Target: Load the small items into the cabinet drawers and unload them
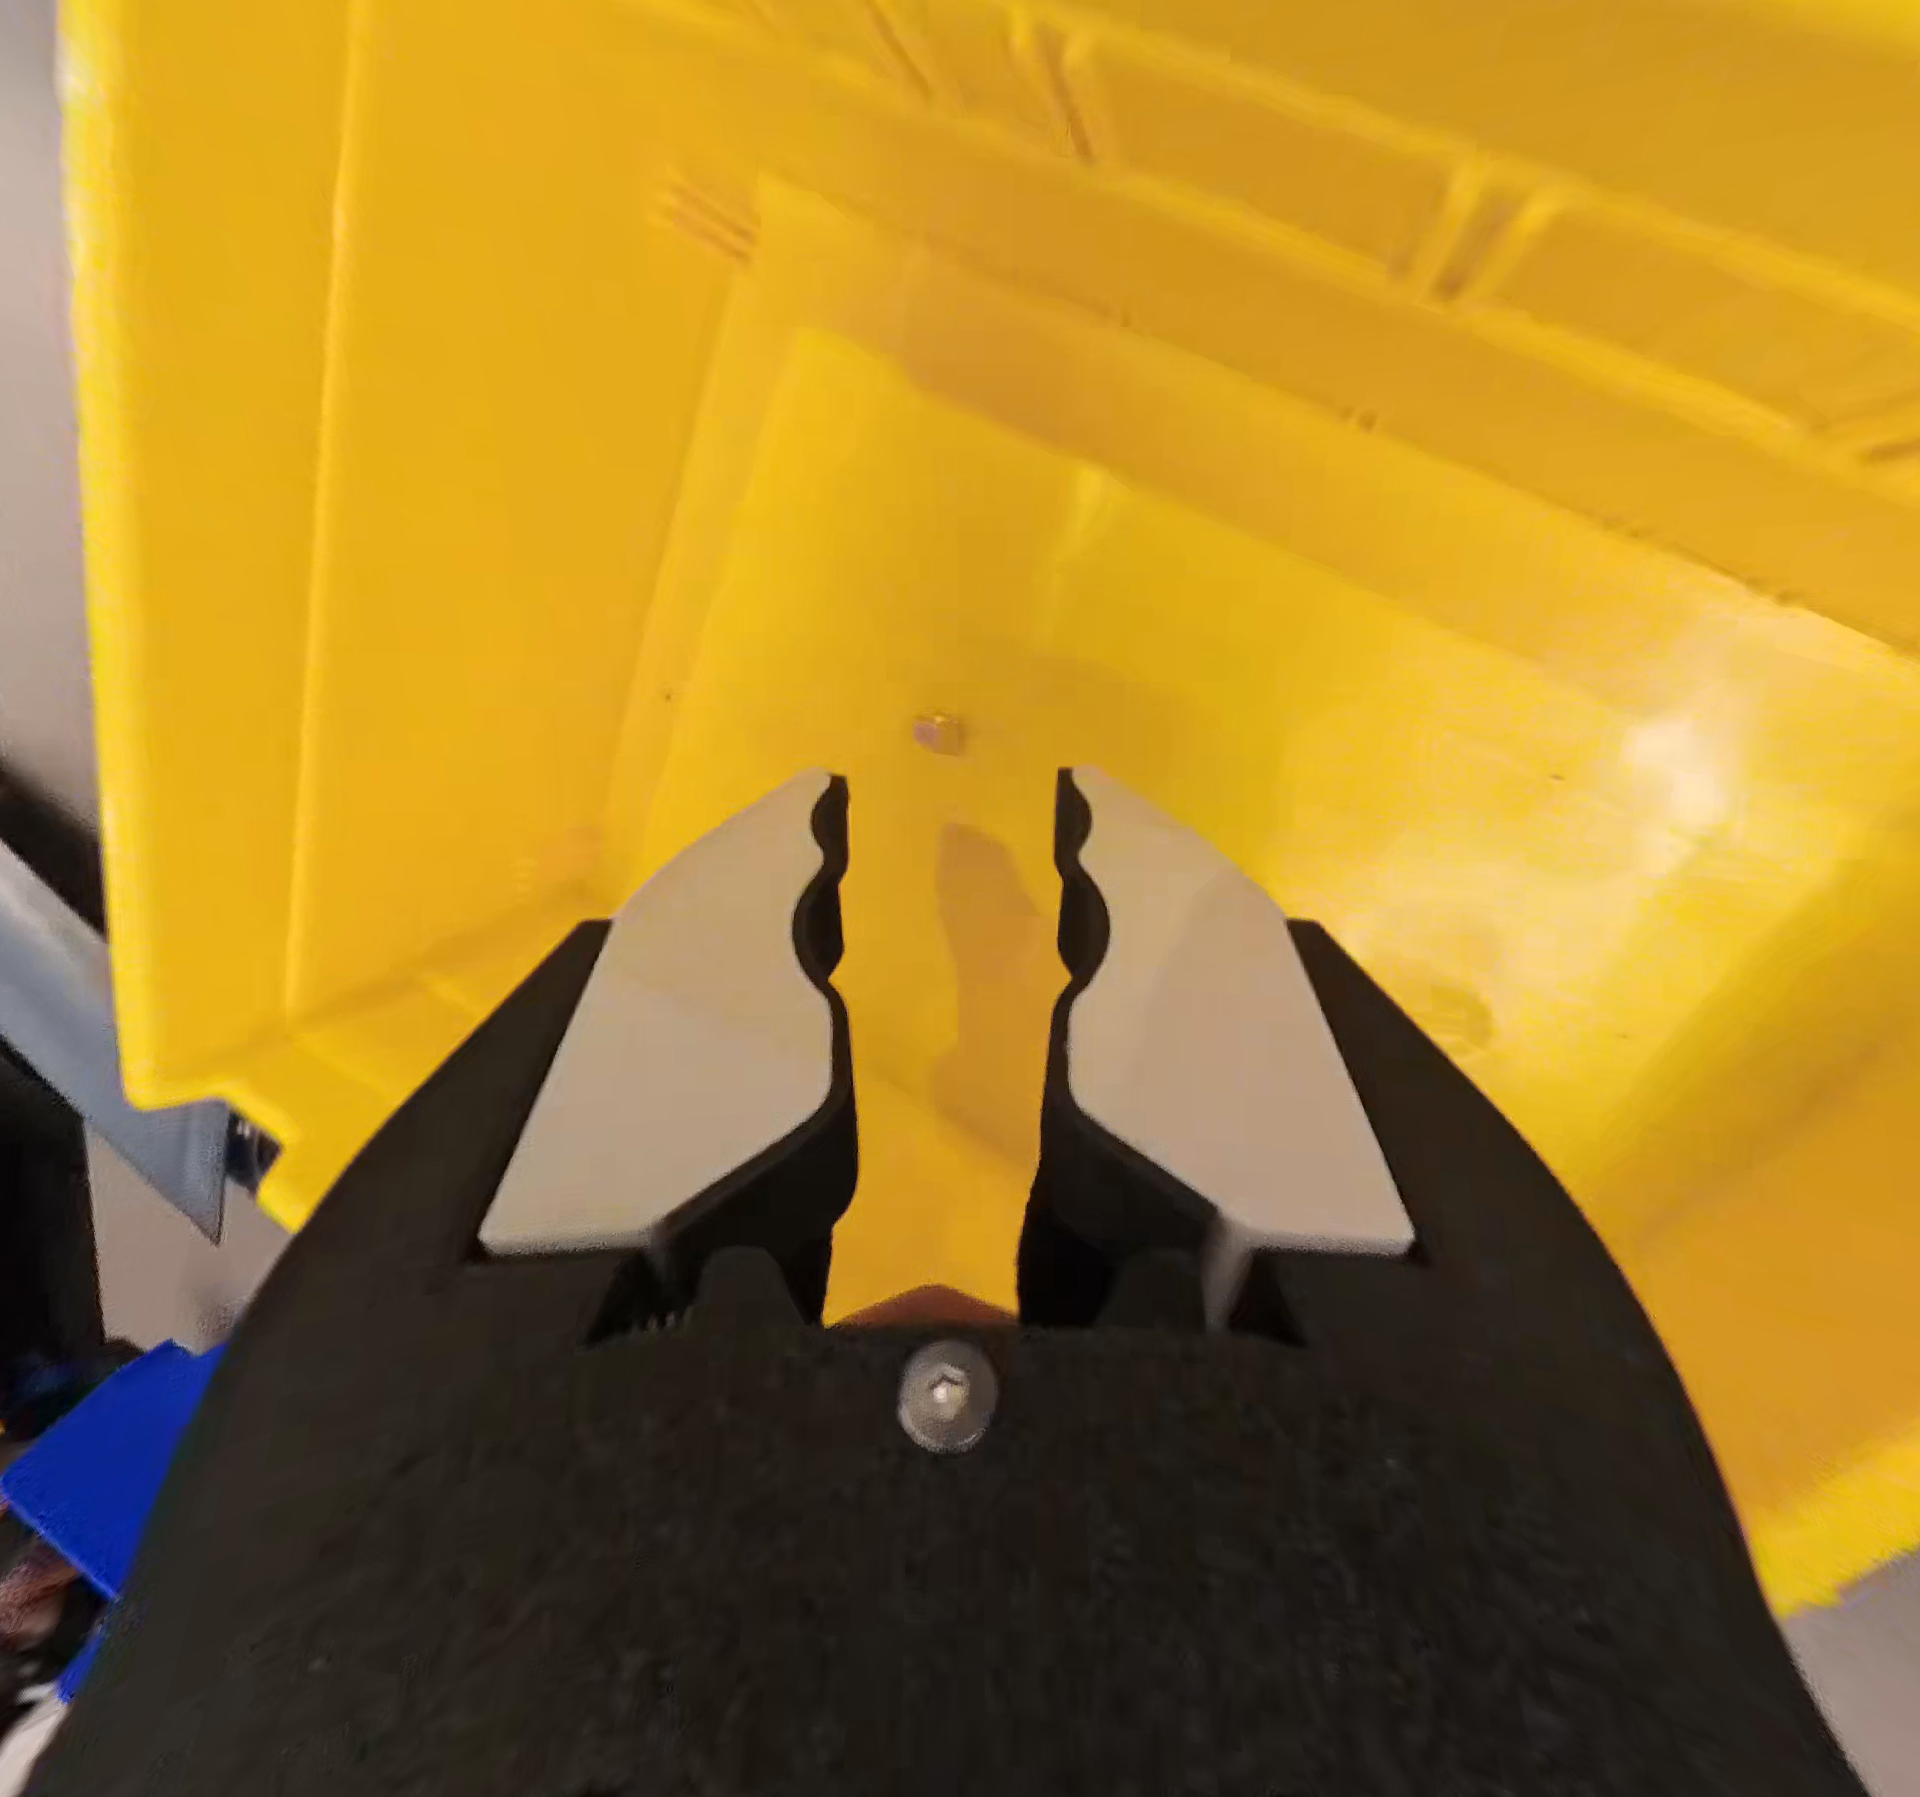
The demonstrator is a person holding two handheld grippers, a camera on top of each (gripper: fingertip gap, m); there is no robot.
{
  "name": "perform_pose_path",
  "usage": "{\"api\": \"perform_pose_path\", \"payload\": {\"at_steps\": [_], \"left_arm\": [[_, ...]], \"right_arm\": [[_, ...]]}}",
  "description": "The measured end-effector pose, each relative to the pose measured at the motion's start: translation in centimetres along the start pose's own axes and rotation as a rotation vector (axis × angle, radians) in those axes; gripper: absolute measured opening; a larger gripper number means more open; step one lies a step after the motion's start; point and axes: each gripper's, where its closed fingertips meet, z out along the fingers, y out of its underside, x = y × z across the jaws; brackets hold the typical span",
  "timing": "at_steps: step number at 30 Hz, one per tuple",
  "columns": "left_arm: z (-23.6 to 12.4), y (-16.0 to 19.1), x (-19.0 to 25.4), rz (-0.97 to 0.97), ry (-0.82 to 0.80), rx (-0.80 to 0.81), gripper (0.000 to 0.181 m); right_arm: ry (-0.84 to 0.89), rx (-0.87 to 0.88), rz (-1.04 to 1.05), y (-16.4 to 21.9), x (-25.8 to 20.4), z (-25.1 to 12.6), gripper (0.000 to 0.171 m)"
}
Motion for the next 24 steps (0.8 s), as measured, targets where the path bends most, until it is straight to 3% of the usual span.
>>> {"api": "perform_pose_path", "payload": {"at_steps": [5, 14, 17, 24], "left_arm": [[2.2, 0.7, -0.6, 0.061, 0.039, -0.122, 0.028], [3.4, 0.8, -0.6, 0.052, 0.066, -0.132, 0.025], [3.8, 0.7, -0.5, 0.058, 0.072, -0.142, 0.010], [2.7, 1.3, -0.6, 0.043, 0.059, -0.159, 0.010]], "right_arm": [[-0.008, 0.004, 0.017, 0.0, 0.1, 0.0, 0.019], [-0.012, 0.006, 0.020, 0.0, 0.0, 0.0, 0.020], [-0.012, 0.006, 0.021, 0.0, 0.0, 0.0, 0.020], [-0.011, 0.005, 0.024, 0.0, 0.0, 0.0, 0.020]]}}
